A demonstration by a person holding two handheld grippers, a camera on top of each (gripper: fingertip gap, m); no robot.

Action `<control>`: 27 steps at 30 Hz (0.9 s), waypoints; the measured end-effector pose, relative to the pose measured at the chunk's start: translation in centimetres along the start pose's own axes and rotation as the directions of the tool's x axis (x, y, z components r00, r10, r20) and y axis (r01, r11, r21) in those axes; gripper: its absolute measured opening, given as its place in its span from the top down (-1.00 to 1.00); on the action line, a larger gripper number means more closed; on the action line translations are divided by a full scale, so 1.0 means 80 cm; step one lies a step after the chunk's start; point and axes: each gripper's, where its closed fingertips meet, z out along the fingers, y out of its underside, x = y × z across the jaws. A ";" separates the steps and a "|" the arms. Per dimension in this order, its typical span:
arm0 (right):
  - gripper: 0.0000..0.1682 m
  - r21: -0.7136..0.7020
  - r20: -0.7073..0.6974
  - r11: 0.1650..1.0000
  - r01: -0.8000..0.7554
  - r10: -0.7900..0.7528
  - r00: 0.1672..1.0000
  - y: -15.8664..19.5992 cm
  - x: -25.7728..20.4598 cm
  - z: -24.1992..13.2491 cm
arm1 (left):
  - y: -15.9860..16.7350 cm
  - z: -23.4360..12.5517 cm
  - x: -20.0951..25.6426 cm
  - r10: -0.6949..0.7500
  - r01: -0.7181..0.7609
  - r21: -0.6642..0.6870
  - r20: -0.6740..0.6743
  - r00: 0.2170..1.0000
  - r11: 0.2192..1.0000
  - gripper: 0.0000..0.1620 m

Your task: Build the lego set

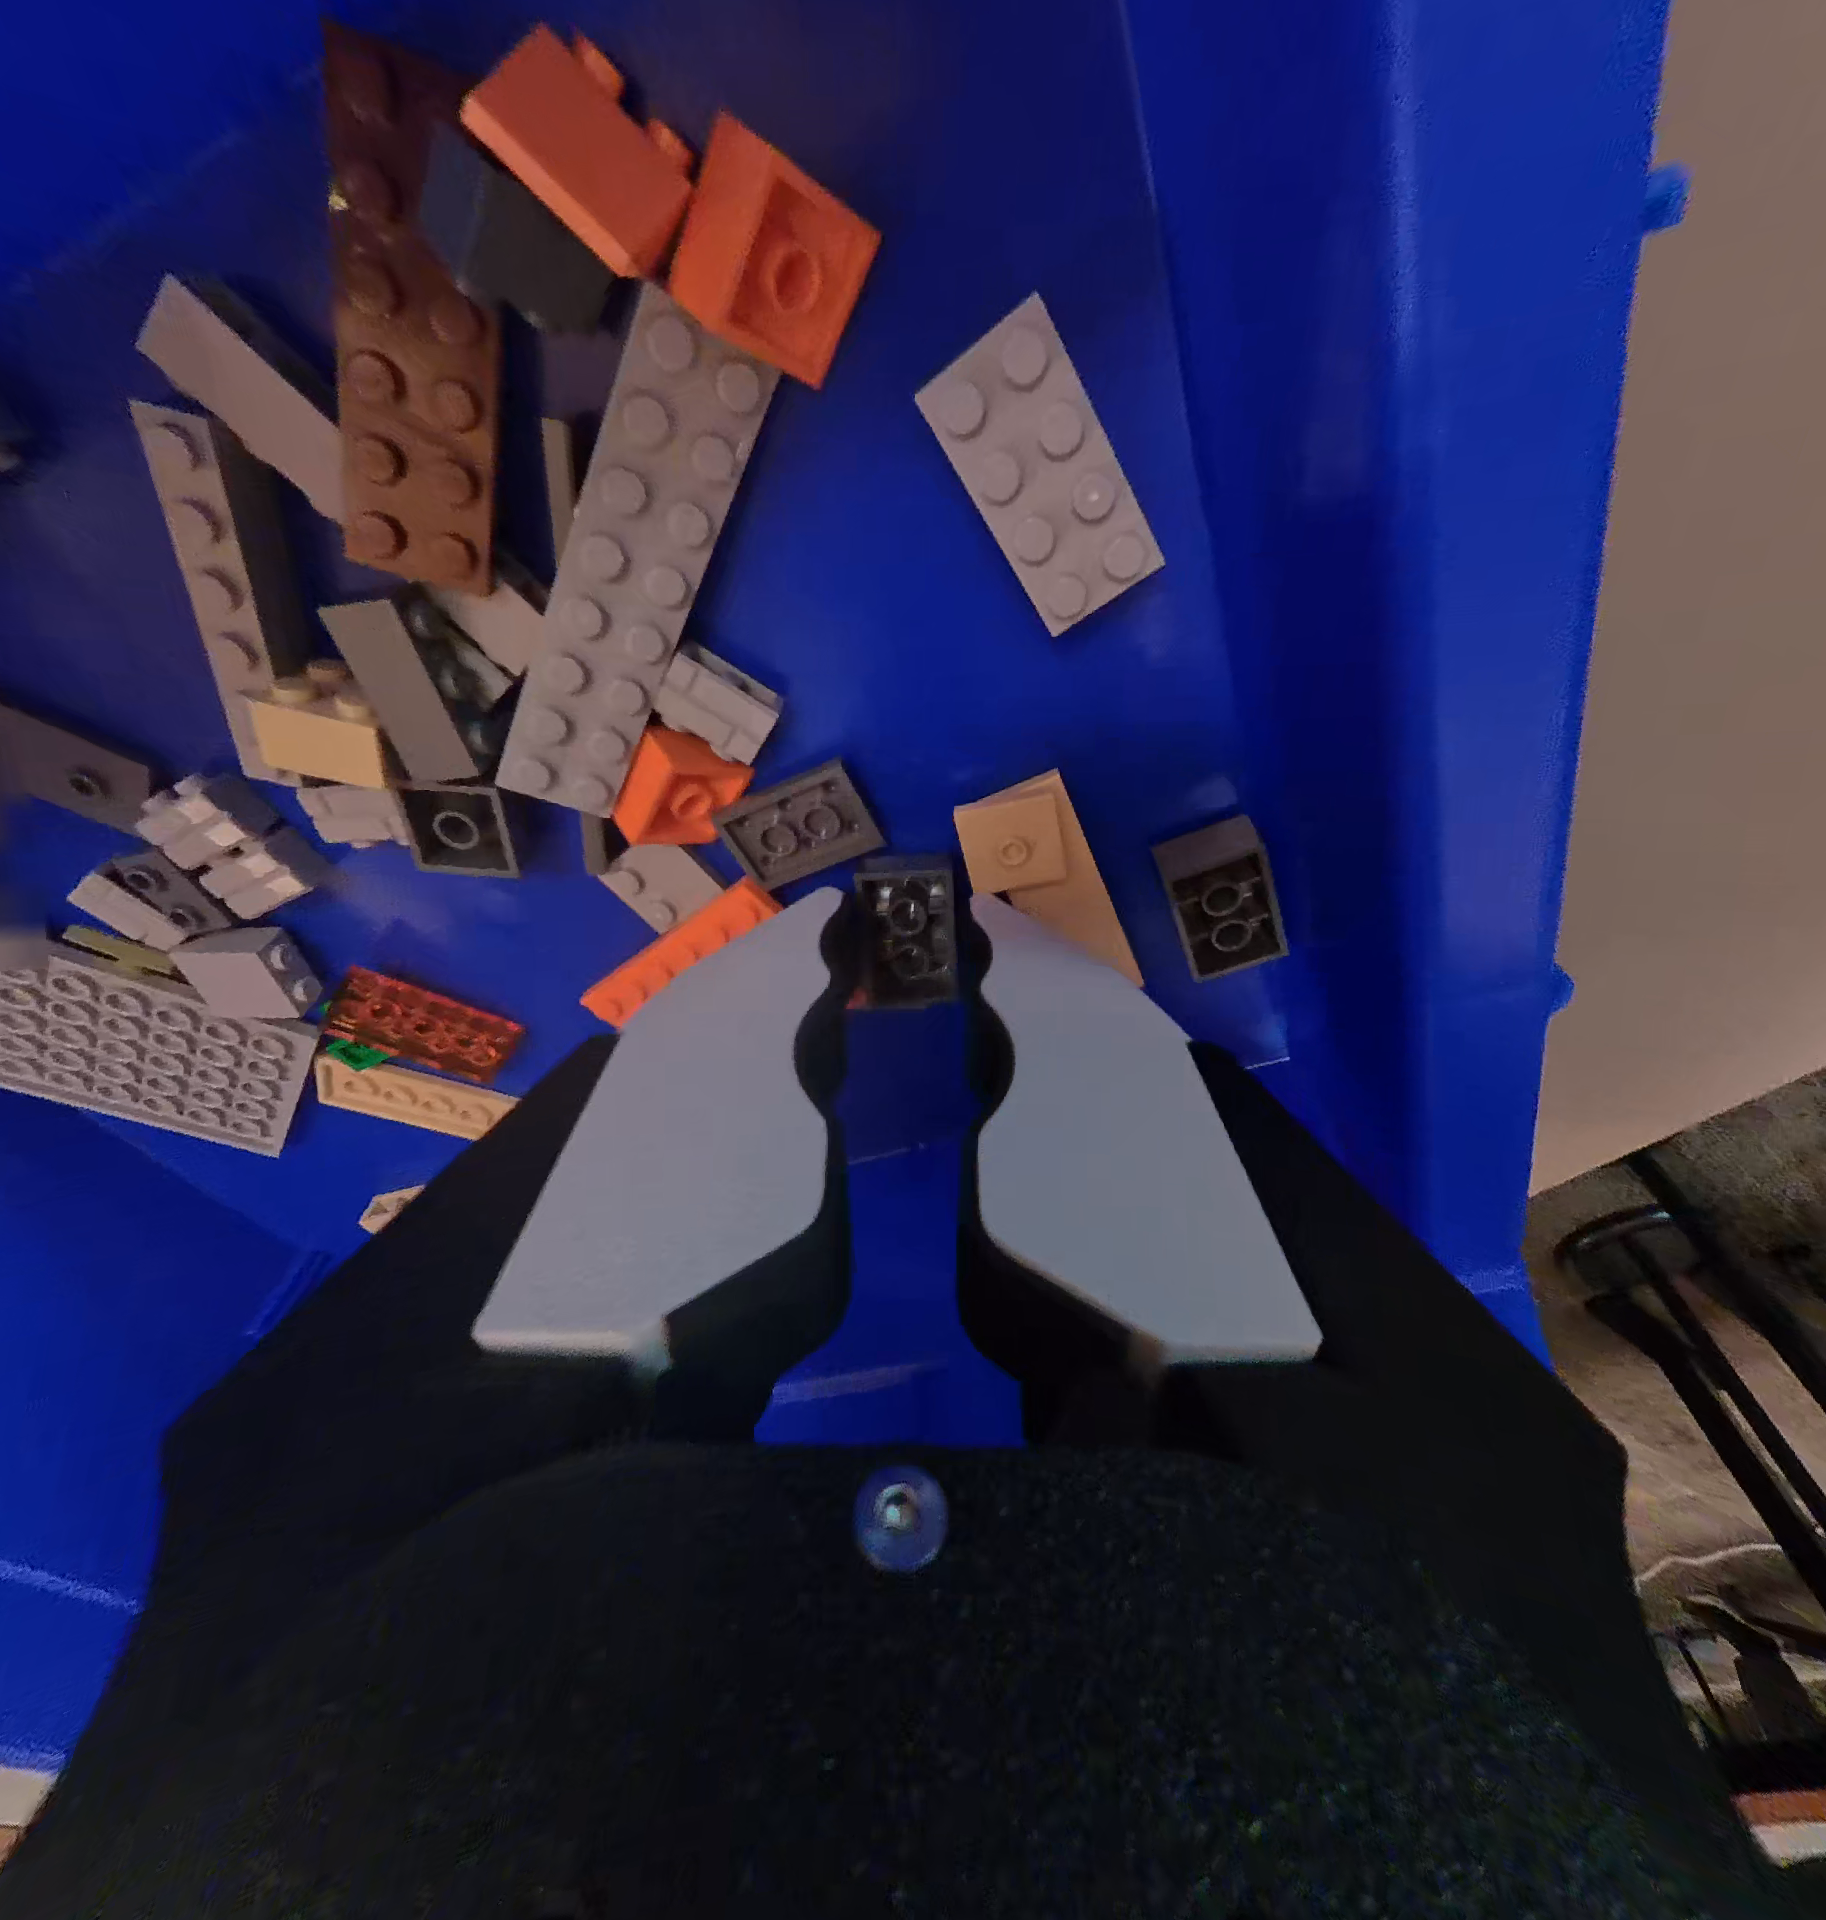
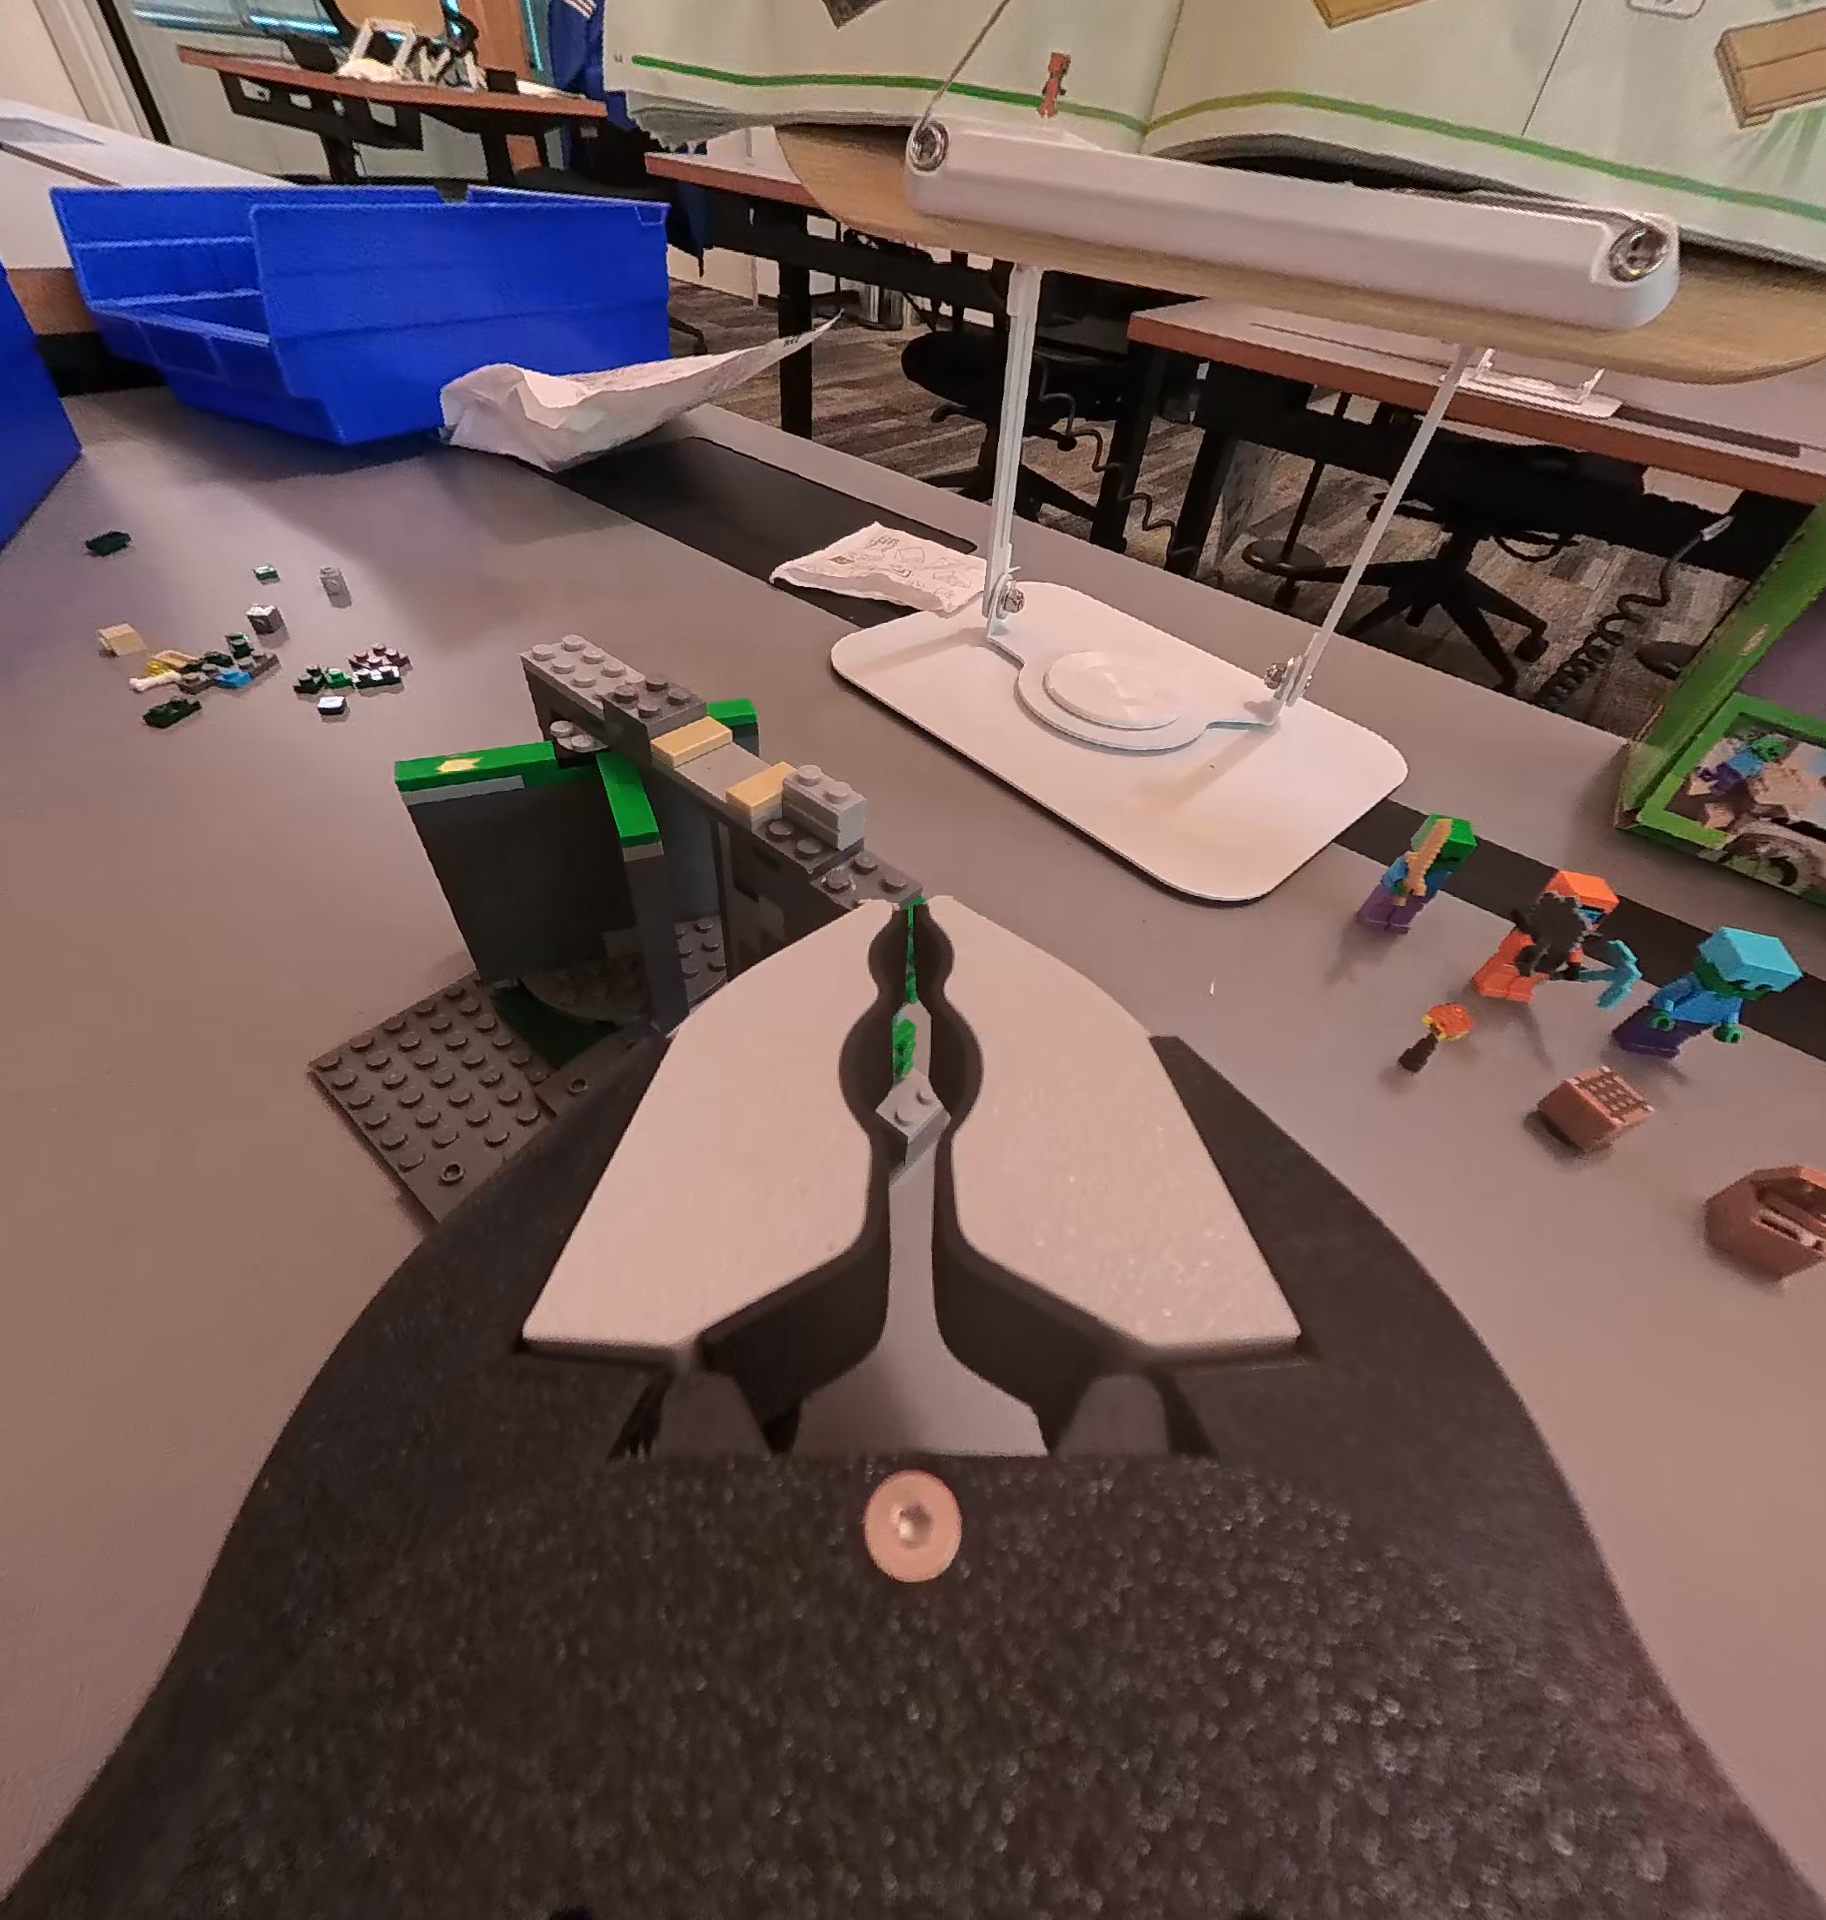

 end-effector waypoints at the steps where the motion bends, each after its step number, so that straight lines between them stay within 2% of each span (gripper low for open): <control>1: 1.00 0.001 -0.001 1.000 0.000 0.000 1.000 0.000 0.000 0.000 | -0.001 0.000 -0.001 -0.007 0.007 0.008 0.005 1.000 1.000 0.78; 6: 1.00 0.005 0.001 1.000 0.005 -0.005 1.000 -0.002 -0.001 -0.001 | 0.000 -0.017 -0.014 -0.058 0.055 0.054 0.053 0.997 0.997 0.78; 9: 1.00 0.012 0.001 1.000 0.009 -0.009 1.000 -0.005 -0.001 -0.003 | -0.006 -0.036 -0.022 -0.094 0.082 0.125 0.098 0.991 0.989 0.78; 12: 1.00 0.023 0.005 1.000 0.011 -0.011 1.000 -0.009 -0.002 -0.005 | -0.024 -0.060 -0.026 -0.152 0.113 0.247 0.142 0.978 0.962 0.78; 15: 1.00 0.043 0.019 0.998 0.037 -0.037 0.999 -0.017 -0.008 -0.007 | -0.062 -0.095 -0.016 -0.200 0.122 0.424 0.143 0.969 0.897 0.79; 17: 1.00 0.062 0.047 0.996 0.067 -0.070 0.996 -0.026 -0.019 -0.010 | -0.098 -0.124 0.002 -0.208 0.105 0.562 0.121 0.971 0.820 0.79; 21: 0.89 0.092 0.223 0.983 0.160 -0.177 0.959 -0.053 -0.083 -0.011 | -0.182 -0.181 0.059 -0.156 0.098 0.809 -0.008 0.988 0.580 0.79; 25: 0.77 0.138 0.375 0.957 0.256 -0.289 0.881 -0.071 -0.170 -0.014 | -0.258 -0.214 0.117 -0.034 0.142 0.928 -0.139 0.990 0.344 0.79; 27: 0.75 0.148 0.436 0.964 0.222 -0.266 0.860 -0.079 -0.206 -0.016 | -0.290 -0.228 0.145 0.054 0.187 0.957 -0.204 0.978 0.223 0.79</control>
